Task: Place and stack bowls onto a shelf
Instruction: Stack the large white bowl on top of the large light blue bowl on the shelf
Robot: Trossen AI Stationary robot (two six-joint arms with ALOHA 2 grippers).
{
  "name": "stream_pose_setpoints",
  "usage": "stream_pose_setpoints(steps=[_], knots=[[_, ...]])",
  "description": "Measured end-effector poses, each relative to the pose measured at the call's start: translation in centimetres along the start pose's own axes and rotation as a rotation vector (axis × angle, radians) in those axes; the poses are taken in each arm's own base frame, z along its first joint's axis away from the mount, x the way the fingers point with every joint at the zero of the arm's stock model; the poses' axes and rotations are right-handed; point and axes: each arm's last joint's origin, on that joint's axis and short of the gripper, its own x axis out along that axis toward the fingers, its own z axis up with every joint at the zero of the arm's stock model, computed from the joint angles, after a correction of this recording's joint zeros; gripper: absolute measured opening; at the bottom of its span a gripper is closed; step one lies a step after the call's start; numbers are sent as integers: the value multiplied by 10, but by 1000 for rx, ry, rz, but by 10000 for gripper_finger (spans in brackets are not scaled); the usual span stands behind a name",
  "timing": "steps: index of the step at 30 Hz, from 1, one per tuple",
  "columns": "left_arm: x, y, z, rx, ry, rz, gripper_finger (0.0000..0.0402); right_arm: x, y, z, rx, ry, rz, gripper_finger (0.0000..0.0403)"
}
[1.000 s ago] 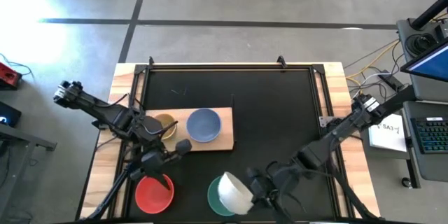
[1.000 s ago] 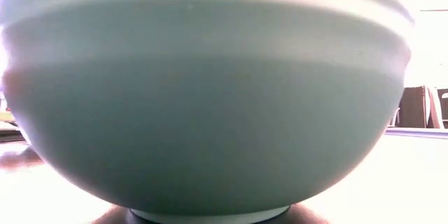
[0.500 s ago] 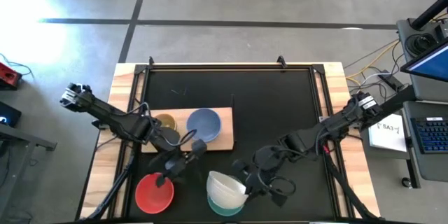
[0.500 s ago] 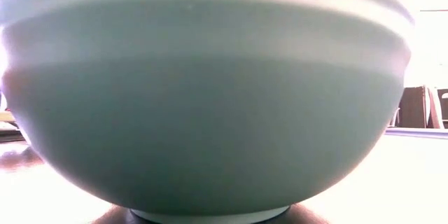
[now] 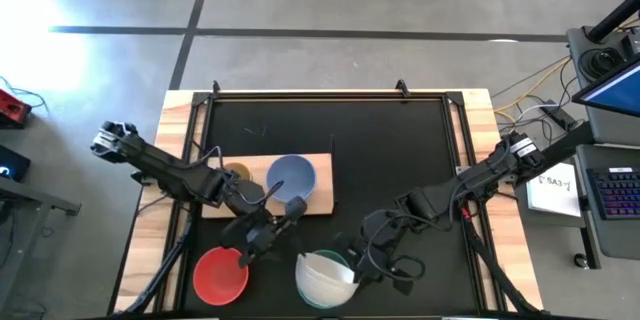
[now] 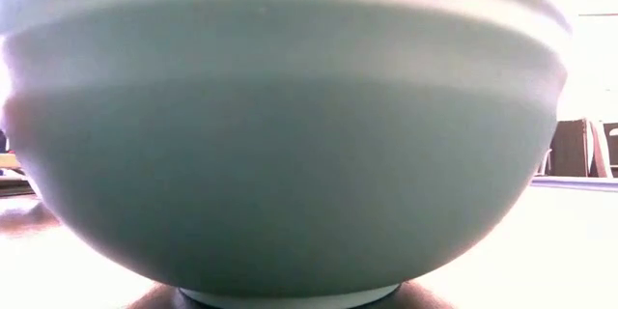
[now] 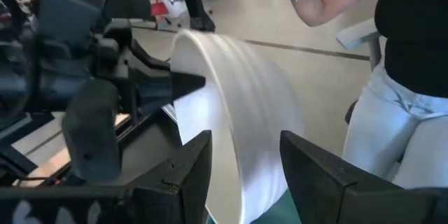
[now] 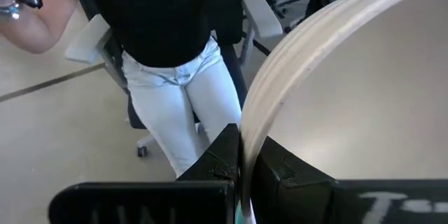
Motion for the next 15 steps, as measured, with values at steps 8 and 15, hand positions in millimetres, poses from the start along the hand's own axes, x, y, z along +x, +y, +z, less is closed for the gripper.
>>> stream_pose_setpoints(steps=[8,15], knots=[[13,1,-6,-31,-80,-141,152,-4,-7,-2,2,6,-15,9],[27,2,-15,-130,-98,-213,151,-15,-22,-5,-14,-14,11,9]])
